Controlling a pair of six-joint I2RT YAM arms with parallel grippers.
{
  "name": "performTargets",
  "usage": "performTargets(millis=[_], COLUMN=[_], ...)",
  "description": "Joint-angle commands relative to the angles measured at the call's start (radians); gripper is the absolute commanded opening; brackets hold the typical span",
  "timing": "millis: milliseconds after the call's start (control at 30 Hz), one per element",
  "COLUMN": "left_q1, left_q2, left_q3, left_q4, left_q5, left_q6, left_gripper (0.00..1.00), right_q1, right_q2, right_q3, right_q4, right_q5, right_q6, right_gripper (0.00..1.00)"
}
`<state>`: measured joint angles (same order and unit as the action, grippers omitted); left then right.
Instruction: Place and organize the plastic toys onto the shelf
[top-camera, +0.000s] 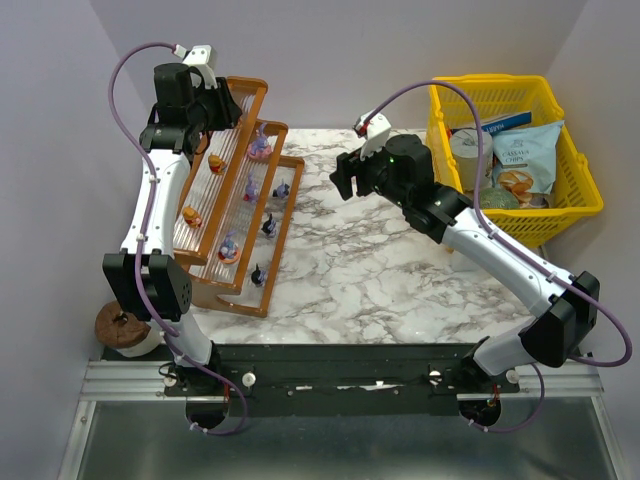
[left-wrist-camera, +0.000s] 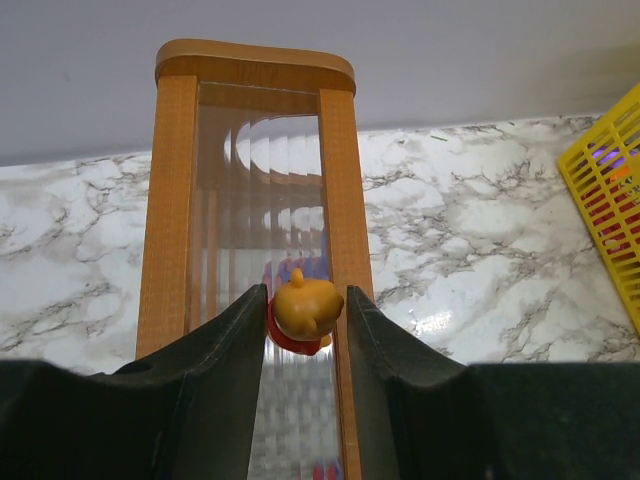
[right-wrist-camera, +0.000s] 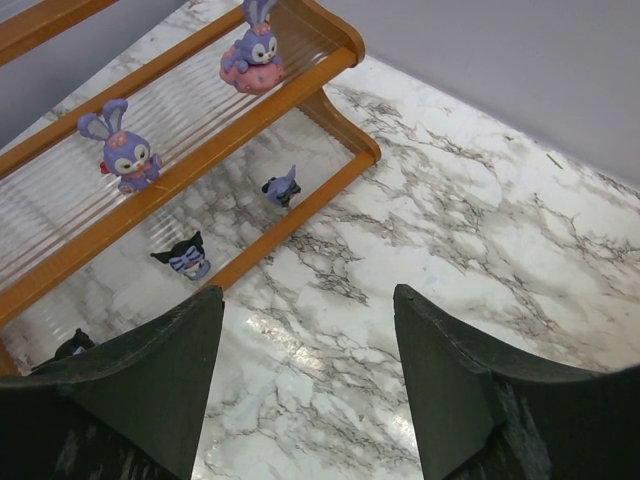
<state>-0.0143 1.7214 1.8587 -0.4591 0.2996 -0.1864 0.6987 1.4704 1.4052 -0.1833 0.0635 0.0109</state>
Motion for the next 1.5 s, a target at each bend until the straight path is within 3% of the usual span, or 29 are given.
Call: performTargets(millis=[0, 533, 833, 967, 1100, 1133, 1333, 1467], left_q1=[0.005, 0.005, 0.005, 0.005, 0.005, 0.005, 0.005, 0.005], left_q2=[0.012, 0.0, -0.085, -0.185, -0.305, -0.33, -0.529, -0.695], left_q3=[0.039, 0.079, 0.082, 0.05, -0.007, -0.018, -0.101, -0.257], left_q4=[-0.018, -0.038, -0.073, -0.087, -0.11, -0.118, -0.208, -0.216], left_q5=[-0.016, -0.043, -0.065, -0.066, -0.054, -0.056, -0.093, -0.093], left_q6=[0.01, 0.004, -0.004, -0.015, -0.019, -0.021, -0.054, -0.061], left_gripper=[0.48, 0.56, 0.65, 0.8, 0.96, 0.98, 0.99, 0.99], right_q1=[-0.005, -0.008, -0.016, -0.016, -0.016, -0.018, -0.016, -0.016], right_q2=[-0.002, -0.007, -0.05, -0.068, -0.091, -0.102, -0.128, -0.151], right_q3=[-0.008, -0.009, -0.044, -0.051, -0.035, -0.028, 0.011, 0.05], right_q4=[-0.016, -0.018, -0.042, -0.065, -0.122, -0.133, -0.241, -0.318], right_q5=[0.007, -0.007, -0.022, -0.037, -0.033, -0.028, 0.036, 0.123], right_q6=[0.0, 0.008, 0.058, 0.116, 0.178, 0.187, 0.261, 0.282], right_gripper=[0.76, 0.76, 0.79, 0.82, 0.99, 1.0, 1.0, 1.0])
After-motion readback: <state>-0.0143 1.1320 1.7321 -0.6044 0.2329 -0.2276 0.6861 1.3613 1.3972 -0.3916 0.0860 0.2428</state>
